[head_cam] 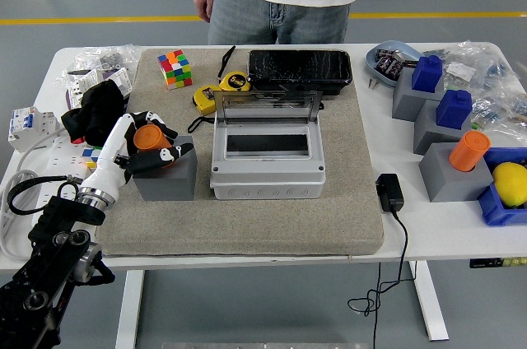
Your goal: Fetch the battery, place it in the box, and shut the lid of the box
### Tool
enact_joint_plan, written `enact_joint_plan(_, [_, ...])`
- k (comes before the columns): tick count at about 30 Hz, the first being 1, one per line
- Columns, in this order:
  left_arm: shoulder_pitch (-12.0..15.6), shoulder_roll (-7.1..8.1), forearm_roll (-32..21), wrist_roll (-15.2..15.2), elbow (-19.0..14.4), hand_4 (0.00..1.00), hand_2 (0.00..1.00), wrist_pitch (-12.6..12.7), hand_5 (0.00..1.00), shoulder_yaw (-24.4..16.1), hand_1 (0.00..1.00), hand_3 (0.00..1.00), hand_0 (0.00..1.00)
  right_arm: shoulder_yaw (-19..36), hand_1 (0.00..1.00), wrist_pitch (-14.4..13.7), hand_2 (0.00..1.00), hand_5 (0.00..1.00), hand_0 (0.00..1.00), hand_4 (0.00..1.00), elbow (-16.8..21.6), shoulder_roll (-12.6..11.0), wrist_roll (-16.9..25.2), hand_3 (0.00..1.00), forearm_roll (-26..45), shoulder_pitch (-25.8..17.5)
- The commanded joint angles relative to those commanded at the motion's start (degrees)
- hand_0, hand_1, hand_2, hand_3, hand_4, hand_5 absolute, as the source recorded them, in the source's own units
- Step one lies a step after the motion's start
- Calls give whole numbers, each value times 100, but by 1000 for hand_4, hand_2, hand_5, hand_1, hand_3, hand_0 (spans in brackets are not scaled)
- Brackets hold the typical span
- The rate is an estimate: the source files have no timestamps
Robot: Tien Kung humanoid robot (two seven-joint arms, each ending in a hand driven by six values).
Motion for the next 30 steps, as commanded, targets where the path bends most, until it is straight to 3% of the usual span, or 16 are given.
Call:
enact_joint_plan(4, [-7,3,-79,-6,6,998,308,72,2,8,435,250,325,21,748,4,733,998,802,998,1,4,0,781,-9,2])
enact_joint_plan(5, [-7,3,-98,-9,10,998,265,98,2,8,340,200,181,23,748,6,733,998,802,998,0,5,-1,780,-10,0])
enact_joint_plan(10, [-8,3,-152,-19,16,998,265,178,2,15,340,200,181,38,748,6,733,998,802,998,1,4,-2,780,-14,-3])
enact_joint_plan(11, [-7,3,-157,-20,15,998,192,185,2,16,221,152,116,40,748,6,733,998,803,998,1,4,-2,781,-15,-3])
enact_joint_plan(16, [-13,10,-258,-32,11,998,192,273,2,44,221,152,116,34,748,4,733,998,803,998,3,-1,-3,781,-6,4])
enact_joint_plan(17, [-14,10,-269,-35,10,998,138,283,2,44,118,109,89,29,748,4,733,998,802,998,4,-2,-4,780,-4,5])
enact_joint_plan(30, [-8,16,-357,-77,-25,998,108,437,2,48,78,79,59,8,748,5,733,998,801,998,-1,-7,-8,781,10,-2])
